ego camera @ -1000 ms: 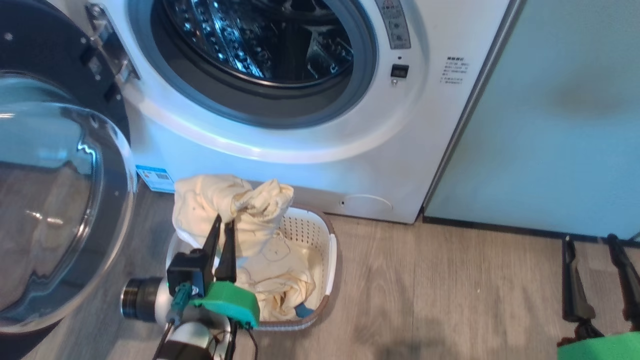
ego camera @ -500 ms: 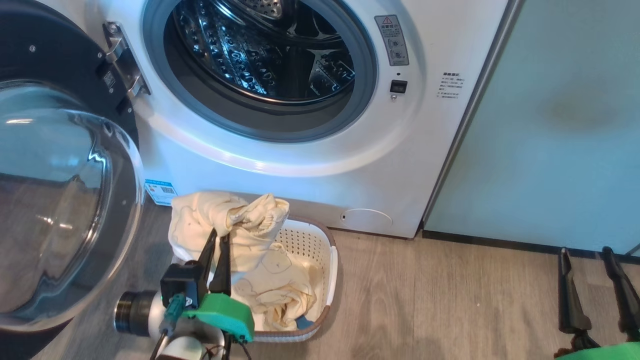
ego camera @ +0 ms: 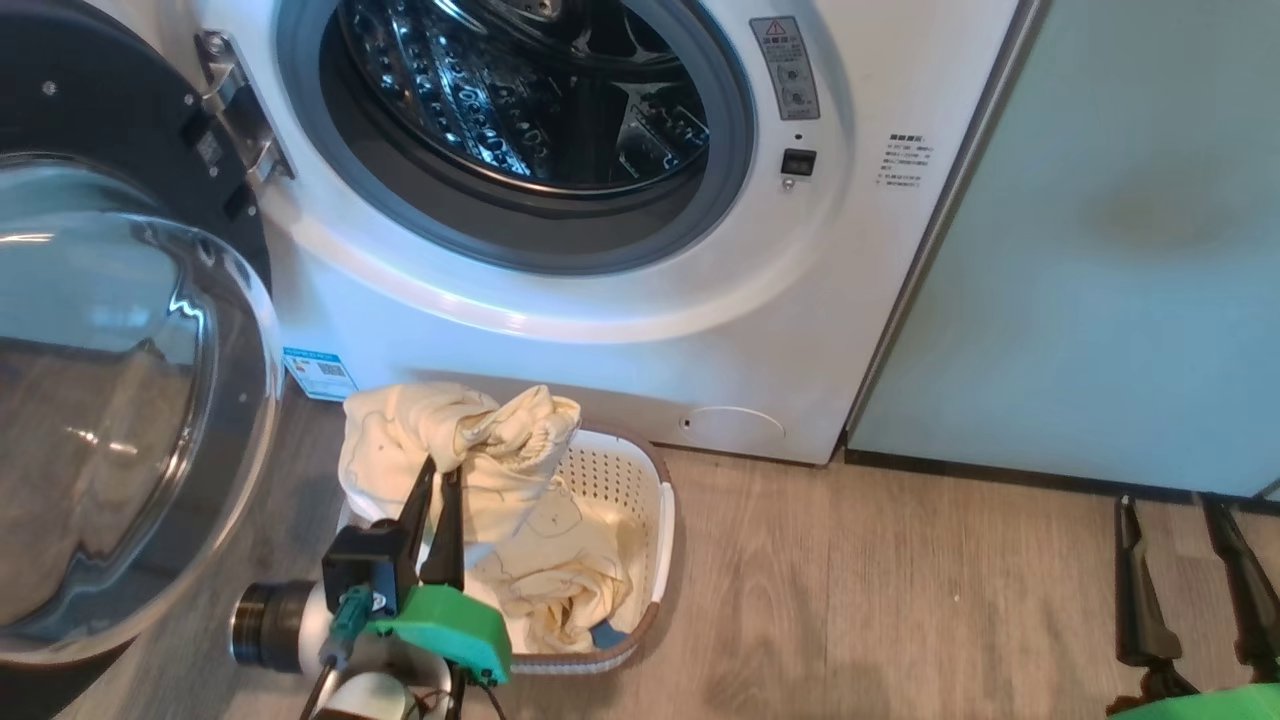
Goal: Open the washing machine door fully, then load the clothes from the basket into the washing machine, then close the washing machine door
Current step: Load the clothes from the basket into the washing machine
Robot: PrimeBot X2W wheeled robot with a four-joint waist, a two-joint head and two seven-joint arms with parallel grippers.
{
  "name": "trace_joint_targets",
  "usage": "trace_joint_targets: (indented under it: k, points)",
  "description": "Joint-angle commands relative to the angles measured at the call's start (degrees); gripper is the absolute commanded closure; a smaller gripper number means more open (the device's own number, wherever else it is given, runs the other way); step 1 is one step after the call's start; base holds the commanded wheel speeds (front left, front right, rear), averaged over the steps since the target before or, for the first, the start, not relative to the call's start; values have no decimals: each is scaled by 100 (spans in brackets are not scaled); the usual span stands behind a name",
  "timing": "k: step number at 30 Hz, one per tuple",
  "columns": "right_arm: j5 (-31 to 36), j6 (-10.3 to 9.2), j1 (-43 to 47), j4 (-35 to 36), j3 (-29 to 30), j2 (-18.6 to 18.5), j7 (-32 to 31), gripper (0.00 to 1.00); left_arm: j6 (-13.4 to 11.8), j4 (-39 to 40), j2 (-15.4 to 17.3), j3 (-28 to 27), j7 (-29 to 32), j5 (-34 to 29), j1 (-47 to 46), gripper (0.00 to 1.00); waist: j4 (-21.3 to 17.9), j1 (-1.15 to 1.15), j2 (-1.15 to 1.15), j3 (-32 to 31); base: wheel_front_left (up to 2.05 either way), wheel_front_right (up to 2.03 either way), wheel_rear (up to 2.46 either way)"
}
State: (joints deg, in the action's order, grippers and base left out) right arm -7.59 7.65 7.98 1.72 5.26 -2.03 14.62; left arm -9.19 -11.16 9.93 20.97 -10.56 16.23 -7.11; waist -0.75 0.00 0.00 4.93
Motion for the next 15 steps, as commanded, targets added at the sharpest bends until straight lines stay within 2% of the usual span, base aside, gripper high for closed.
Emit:
trace_joint_targets:
  k: [1,15]
  points:
    - [-53,-16,-186,200,-133,-85,38,0,-26,198,111,-182,-24,46,-255,100,-15,0,0,37,0,0,0]
    - [-250,-16,-569,420,-226,-85,38,0,136,-199,112,-252,3,140,-1287,100,-421,0,0,939,0,0,0]
